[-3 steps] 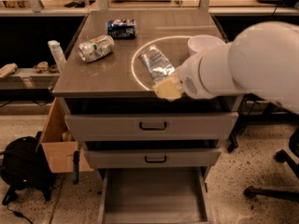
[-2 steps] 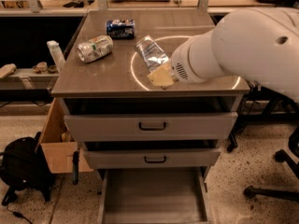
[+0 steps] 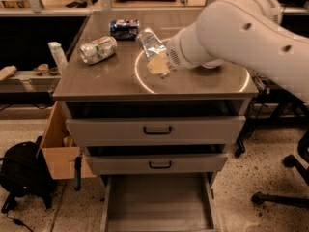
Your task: Pick redbull can from bottom drawer and place on counter
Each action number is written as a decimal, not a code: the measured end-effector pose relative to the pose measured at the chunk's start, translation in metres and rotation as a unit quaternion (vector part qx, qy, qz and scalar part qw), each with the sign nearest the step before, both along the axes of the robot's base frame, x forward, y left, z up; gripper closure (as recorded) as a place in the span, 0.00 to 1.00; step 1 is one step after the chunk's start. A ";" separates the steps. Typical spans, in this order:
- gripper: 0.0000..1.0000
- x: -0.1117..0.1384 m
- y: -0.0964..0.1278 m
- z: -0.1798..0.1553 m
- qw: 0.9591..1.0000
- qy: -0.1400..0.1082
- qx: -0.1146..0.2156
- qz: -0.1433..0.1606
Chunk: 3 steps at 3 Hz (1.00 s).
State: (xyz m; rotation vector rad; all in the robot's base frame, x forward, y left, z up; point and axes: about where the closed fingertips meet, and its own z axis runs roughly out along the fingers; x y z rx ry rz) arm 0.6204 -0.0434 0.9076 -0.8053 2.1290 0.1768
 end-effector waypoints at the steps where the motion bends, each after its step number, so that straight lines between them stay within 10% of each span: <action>1: 1.00 0.027 0.000 -0.016 1.000 0.014 -0.003 -0.015; 3: 0.58 0.028 0.002 -0.017 1.000 0.015 -0.003 -0.015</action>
Offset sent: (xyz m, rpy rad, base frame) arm 0.0241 0.0003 -0.0144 -0.0049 0.0259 -0.0265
